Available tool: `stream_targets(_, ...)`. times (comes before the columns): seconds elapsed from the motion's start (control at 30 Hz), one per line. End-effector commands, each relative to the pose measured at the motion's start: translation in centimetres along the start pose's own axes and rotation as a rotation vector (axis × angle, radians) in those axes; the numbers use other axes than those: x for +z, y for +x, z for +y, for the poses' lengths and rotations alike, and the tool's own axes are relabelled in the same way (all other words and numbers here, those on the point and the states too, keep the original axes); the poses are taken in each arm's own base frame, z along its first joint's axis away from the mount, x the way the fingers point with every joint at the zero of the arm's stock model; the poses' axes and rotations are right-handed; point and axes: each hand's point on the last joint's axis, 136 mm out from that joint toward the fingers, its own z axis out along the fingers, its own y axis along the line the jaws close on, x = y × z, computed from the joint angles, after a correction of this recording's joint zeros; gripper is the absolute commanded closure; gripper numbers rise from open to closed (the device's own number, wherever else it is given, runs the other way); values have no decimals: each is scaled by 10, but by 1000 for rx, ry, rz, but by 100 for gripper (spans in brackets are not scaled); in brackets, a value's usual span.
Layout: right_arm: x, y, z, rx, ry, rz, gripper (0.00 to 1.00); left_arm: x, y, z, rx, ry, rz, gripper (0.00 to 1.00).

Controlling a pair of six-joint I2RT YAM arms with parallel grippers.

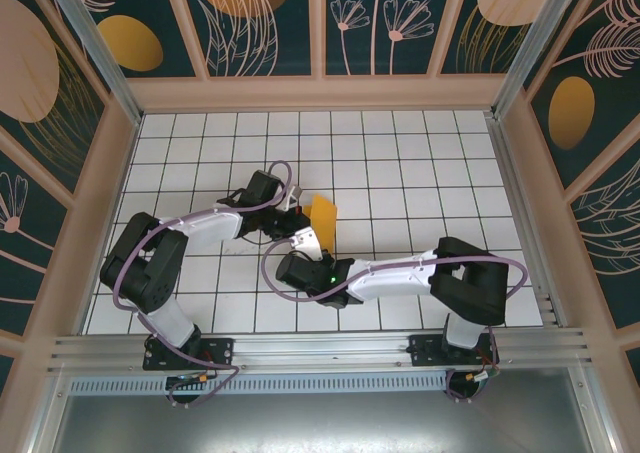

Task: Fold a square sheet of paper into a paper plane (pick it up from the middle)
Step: Fold the triangle a second time at the center of the table.

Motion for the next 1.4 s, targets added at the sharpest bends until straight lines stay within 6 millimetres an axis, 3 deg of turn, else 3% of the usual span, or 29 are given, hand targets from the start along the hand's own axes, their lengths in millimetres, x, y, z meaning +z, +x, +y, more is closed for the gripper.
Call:
stream_targets(0.0,-9,-11,0,18,5,-34,92,-9,-9,-12,27,12,-27,98)
stream_targets(0.07,-9,-11,0,22,0,-37,97,-10,-10,-11,25,4,-32,97)
stream_targets(0.17,-10,-14,0,45,-22,-42,100,-19,-16,-8,21,-46,-88,81)
stream_targets(0.23,-9,-17,1,82,-59,-44,100,-30,-23,0,11,-116,-147,63)
stream_targets(0.3,-10,-22,1,144,-130,-48,100,-45,-30,11,-15,-198,-217,61)
stream_targets(0.37,-12,-26,3,215,-237,-47,100,-63,-34,24,-55,-276,-294,47)
stream_targets(0.47,-19,-32,2,323,-429,-48,100,-90,-36,38,-111,-321,-389,41)
stream_targets(0.57,-27,-39,-3,408,-587,-55,100,-102,-31,31,-84,-263,-423,48)
stream_targets(0.73,-30,-40,-11,455,-693,-35,100,-82,-3,2,-12,-31,-292,67)
stream_targets(0.83,-30,-41,-12,462,-725,-33,100,-69,13,-3,-1,27,-230,76)
stream_targets(1.07,-23,-38,-14,493,-725,-22,100,-39,29,7,-26,-10,-142,83)
stream_targets(1.37,-13,-28,-17,511,-682,17,100,-18,37,36,-80,-94,-114,89)
